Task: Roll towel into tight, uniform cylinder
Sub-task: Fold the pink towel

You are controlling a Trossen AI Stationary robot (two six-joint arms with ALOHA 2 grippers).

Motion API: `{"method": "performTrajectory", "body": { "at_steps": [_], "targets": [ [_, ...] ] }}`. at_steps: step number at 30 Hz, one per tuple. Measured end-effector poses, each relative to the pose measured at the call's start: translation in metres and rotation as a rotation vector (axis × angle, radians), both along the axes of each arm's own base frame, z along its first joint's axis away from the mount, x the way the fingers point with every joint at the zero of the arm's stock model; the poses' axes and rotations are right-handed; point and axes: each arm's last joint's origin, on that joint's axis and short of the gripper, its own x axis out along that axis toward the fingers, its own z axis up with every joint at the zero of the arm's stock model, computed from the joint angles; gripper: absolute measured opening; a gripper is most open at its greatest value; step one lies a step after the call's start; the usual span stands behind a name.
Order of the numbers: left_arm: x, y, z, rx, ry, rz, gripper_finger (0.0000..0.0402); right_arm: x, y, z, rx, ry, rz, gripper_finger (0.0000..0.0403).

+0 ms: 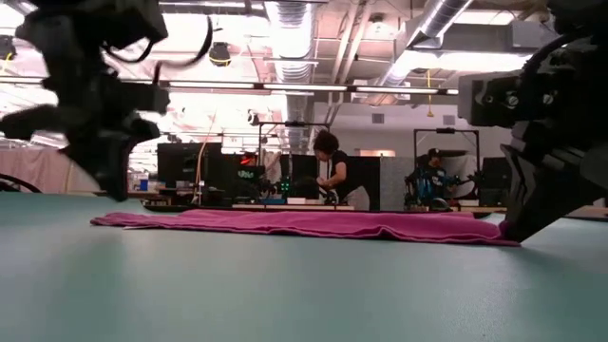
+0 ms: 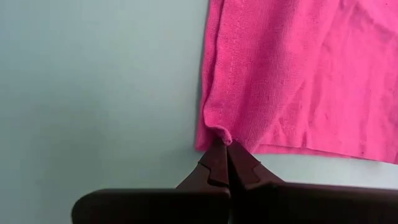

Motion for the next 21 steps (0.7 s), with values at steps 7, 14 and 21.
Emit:
{"method": "performTrajectory", "body": {
  "at_steps": [7, 14, 21],
  "targets": [
    [0.044, -0.018, 0.008, -0.083, -0.486, -0.181, 0.0000, 0.000, 0.000, 0.000, 0.000, 0.000, 0.000, 0.0002],
    [0.079, -0.025, -0.020, -0.072, -0.500, -0.228, 0.0000, 0.000, 0.000, 0.000, 0.002, -0.002, 0.000, 0.0002],
    [0.100, -0.029, -0.039, -0.043, -0.437, -0.227, 0.0000, 0.002, 0.001, 0.000, 0.013, -0.017, 0.000, 0.0003]
  ]
}}
